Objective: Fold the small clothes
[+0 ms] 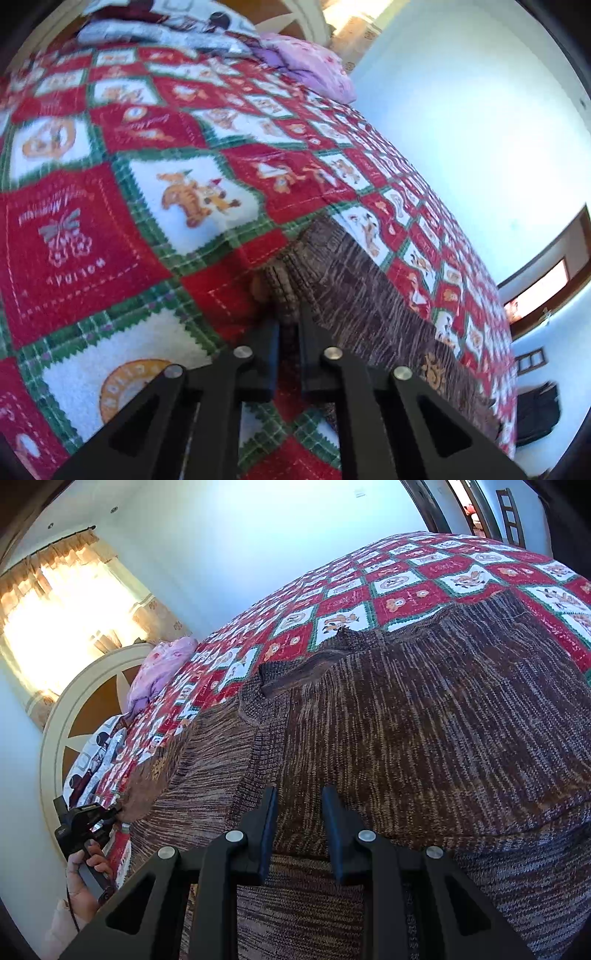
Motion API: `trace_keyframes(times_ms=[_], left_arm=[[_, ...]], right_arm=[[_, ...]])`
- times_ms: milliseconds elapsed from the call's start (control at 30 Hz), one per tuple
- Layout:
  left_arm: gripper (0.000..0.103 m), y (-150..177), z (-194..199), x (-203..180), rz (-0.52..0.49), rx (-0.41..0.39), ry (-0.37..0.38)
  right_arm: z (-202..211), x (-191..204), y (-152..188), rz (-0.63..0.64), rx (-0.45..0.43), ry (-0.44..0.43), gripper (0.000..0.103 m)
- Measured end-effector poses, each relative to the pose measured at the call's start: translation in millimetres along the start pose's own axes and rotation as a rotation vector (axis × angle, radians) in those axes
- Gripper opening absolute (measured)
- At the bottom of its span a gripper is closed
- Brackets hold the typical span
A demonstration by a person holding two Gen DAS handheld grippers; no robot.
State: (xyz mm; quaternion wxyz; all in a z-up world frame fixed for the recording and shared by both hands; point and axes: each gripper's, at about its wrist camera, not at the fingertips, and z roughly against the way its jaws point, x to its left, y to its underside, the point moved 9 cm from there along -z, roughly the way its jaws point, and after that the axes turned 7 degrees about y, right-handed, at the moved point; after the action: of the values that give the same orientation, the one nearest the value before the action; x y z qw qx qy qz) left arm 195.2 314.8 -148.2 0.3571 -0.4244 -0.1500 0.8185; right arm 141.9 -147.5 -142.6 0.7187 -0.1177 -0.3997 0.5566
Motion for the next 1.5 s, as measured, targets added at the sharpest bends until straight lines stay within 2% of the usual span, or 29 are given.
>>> trace_keyframes(times_ms=[133,267,333,400,500,567,633,800,900,967,1000,1033,1067,1100,1200,1300,1333,1367,1433,1500], left_arm=[[0.007,-5,18,-39,-0.135,-0.056,0.026],[0.007,9,39,-121,-0.352,-0.094,0.136],[0.007,30,44,-164,-0.47,-0.083,0.193],[0.007,67,51,-211,-0.6,-0.056,0.261],[0.007,127,52,-253,-0.737,0.009,0.316],[0.007,164,46,-265,-0.787,0.064,0.332],[0.007,199,34,-269,-0.835,0.123,0.317],[0.007,238,21,-265,-0.904,0.208,0.271],[0.013,238,31,-257,-0.9,0.223,0.275],[0.032,234,44,-248,-0.895,0.242,0.281],[0.055,228,53,-241,-0.892,0.231,0.272],[0.074,223,59,-236,-0.883,0.202,0.261],[0.079,217,63,-230,-0.867,0.168,0.253],[0.08,209,70,-220,-0.839,0.136,0.243],[0.08,194,65,-185,-0.742,0.142,0.182],[0.08,192,49,-147,-0.627,0.184,0.126],[0.08,193,46,-141,-0.609,0.181,0.12],[0.08,192,47,-141,-0.584,0.166,0.153],[0.088,190,49,-142,-0.54,0.166,0.203],[0.089,192,49,-143,-0.526,0.163,0.226]], right_arm=[[0,0,0,-0.009,-0.001,-0.01,0.026],[0,-1,0,-0.018,-0.002,-0.02,0.026],[1,-3,0,-0.024,-0.003,-0.025,0.026],[1,-3,0,-0.028,-0.003,-0.029,0.026],[1,-3,0,-0.031,-0.003,-0.032,0.026],[1,-3,1,-0.031,-0.003,-0.032,0.026],[1,-3,0,-0.032,-0.003,-0.033,0.026],[2,-4,1,-0.038,-0.003,-0.039,0.026],[3,-5,1,-0.039,-0.003,-0.039,0.026],[3,-5,1,-0.041,-0.003,-0.04,0.026],[3,-4,1,-0.041,-0.003,-0.041,0.026],[3,-4,2,-0.043,-0.002,-0.041,0.026],[3,-4,2,-0.045,-0.002,-0.042,0.026],[3,-4,2,-0.047,-0.002,-0.042,0.026],[2,-2,1,-0.035,0.006,-0.021,0.026],[2,9,-3,0.05,0.038,0.087,0.029],[4,21,-7,0.099,0.034,0.113,0.037],[10,39,-12,0.15,0.008,0.093,0.042],[20,75,-20,0.249,-0.046,0.058,0.076],[24,115,-22,0.39,-0.097,0.019,0.079]])
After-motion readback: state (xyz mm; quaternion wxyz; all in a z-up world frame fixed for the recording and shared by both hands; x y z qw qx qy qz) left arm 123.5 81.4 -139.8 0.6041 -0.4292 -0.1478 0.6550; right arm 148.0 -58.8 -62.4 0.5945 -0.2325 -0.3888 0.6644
